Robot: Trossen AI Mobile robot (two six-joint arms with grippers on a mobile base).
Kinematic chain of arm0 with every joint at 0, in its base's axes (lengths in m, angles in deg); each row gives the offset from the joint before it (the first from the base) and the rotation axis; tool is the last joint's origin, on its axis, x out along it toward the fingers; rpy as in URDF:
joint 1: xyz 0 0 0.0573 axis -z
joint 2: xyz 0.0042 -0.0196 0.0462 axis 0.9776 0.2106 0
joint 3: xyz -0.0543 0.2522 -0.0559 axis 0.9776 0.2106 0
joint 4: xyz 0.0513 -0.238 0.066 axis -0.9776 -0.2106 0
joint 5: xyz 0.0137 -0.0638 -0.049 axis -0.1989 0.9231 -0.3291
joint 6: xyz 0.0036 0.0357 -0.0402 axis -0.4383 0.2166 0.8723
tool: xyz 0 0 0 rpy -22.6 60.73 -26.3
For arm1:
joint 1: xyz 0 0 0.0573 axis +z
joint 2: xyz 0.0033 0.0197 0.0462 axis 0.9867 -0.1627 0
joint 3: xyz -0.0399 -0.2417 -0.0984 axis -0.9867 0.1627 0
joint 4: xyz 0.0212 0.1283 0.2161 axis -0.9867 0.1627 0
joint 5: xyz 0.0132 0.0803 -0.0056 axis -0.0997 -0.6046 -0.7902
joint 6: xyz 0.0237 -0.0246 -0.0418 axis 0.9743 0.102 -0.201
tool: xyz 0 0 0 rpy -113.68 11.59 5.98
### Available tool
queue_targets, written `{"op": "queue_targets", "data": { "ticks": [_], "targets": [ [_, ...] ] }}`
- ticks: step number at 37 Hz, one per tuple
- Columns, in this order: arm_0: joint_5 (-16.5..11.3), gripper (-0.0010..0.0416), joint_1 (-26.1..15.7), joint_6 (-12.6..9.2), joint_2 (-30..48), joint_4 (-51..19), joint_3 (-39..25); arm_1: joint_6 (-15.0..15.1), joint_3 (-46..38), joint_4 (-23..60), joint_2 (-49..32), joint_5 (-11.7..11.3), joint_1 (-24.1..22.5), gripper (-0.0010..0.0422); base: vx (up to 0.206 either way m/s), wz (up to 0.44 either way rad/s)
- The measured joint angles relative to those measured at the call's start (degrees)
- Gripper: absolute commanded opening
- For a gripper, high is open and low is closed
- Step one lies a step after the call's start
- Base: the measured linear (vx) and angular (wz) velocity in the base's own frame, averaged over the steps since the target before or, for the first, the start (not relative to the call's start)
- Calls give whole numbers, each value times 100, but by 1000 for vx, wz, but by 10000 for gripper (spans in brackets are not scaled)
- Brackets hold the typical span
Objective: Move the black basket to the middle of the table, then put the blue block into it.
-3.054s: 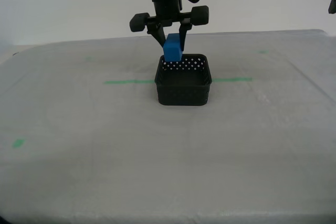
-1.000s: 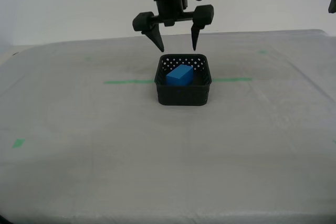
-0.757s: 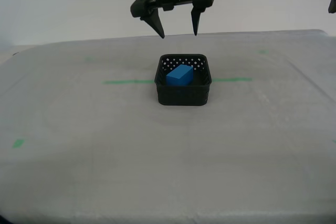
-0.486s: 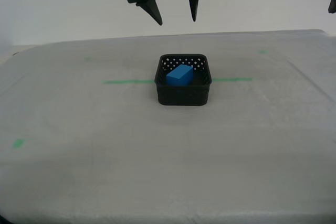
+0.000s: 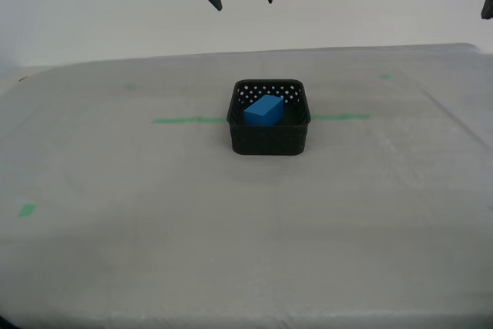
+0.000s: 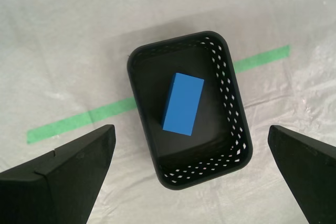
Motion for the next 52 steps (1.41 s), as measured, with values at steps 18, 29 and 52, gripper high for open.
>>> {"op": "queue_targets", "data": {
  "ticks": [18,29,52],
  "targets": [
    [0,5,2,0,0,2,0,308,2,216,188,0,444,401,0,0],
    [0,4,0,0,0,2,0,573,7,240,251,111,820,401,0,0],
    [0,5,9,-2,0,2,0,903,103,328,321,214,1475,401,0,0]
  ]
}}
